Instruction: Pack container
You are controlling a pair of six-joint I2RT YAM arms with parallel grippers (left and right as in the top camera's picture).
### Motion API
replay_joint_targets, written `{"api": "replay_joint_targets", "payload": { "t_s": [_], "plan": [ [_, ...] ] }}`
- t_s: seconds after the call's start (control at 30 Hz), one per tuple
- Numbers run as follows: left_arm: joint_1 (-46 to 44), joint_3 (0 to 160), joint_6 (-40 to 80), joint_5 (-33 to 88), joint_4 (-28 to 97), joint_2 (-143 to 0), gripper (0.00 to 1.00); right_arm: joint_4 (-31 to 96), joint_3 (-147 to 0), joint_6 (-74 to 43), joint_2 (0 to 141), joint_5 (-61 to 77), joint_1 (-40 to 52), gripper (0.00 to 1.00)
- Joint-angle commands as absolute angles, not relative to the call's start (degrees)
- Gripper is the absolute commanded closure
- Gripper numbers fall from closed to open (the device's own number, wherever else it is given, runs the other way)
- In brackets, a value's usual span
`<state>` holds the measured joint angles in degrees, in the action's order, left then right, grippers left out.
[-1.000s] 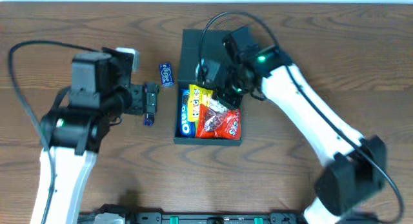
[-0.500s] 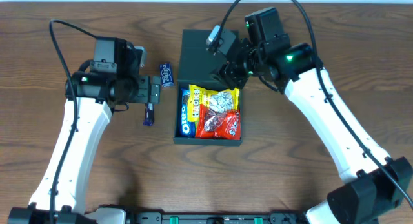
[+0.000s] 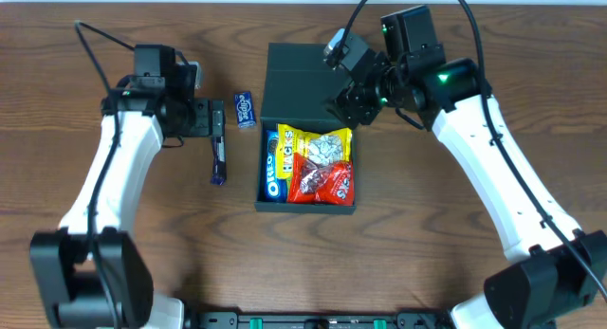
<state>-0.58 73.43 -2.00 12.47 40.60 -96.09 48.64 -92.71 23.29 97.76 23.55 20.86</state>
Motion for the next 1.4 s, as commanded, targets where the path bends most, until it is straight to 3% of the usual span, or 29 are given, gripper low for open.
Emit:
{"api": "replay_joint_targets", "payload": {
  "t_s": [0.0, 0.3, 0.33, 0.5, 0.7, 0.93, 1.23, 1.3, 1.37],
  "plan": [
    [-0.3, 74.0, -2.8, 14.7, 40.0, -100.0, 0.04, 49.1, -93.2, 22.3, 97.3, 23.8, 20.0, 0.21],
    [-0.4, 74.0, -2.6, 16.0, 38.5, -109.5, 0.00, 49.1, -93.2, 22.3, 97.5, 23.8, 19.7, 0.21],
    [-0.4, 74.0, -2.6, 15.9, 38.3, -110.1, 0.05, 49.1, -93.2, 22.3, 97.5, 23.8, 19.7, 0.20],
    [-0.4, 74.0, -2.6, 13.9, 36.8, -113.7, 0.11, 49.1, -93.2, 22.3, 97.5, 23.8, 19.7, 0.20],
    [-1.1, 74.0, -1.6, 10.5, 36.2, -116.2, 0.24, 49.0, -93.2, 22.3, 97.5, 23.8, 19.7, 0.20],
    [-3.6, 74.0, -0.7, 2.6, 36.1, -116.2, 0.46, 48.4, -93.2, 22.3, 97.5, 23.8, 19.7, 0.19],
    [-7.1, 74.0, 0.8, -2.9, 36.1, -116.2, 0.62, 48.1, -93.2, 22.3, 97.5, 23.8, 19.7, 0.18],
    [-7.5, 74.0, 2.0, -3.6, 36.2, -116.2, 0.72, 48.2, -93.2, 22.3, 97.5, 23.8, 19.7, 0.18],
    [-7.6, 74.0, 3.1, -3.6, 36.6, -116.2, 0.73, 48.2, -93.2, 22.3, 97.5, 23.8, 19.7, 0.18]
  ]
}}
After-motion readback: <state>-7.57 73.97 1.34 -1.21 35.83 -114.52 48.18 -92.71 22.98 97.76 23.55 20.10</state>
